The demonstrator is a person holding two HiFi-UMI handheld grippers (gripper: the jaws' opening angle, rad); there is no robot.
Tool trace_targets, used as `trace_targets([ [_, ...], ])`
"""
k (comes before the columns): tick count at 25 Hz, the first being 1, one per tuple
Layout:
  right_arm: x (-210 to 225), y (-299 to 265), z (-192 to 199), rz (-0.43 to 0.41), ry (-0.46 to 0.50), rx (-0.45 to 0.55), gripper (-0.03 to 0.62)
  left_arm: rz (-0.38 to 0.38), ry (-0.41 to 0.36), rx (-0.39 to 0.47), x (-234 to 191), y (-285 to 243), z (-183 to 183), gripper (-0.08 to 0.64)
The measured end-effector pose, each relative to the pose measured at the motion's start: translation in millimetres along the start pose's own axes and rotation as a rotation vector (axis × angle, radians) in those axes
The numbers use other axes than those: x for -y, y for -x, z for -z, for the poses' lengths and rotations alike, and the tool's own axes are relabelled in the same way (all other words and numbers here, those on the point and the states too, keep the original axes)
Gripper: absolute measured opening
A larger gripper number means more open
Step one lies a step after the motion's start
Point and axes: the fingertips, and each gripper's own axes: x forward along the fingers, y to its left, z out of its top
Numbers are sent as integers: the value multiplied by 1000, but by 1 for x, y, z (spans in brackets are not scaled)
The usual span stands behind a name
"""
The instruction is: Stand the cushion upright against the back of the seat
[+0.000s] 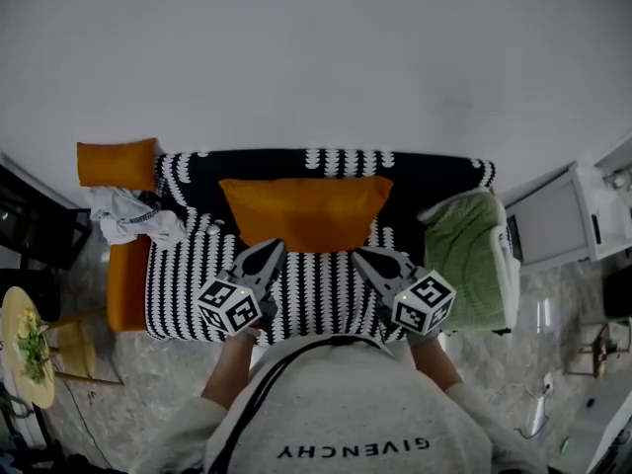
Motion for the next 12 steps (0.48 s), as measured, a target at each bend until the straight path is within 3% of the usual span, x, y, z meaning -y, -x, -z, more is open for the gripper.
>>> trace_targets([
  [12,-2,-5,7,4,-9,-20,17,0,24,-11,-8,1,9,25],
])
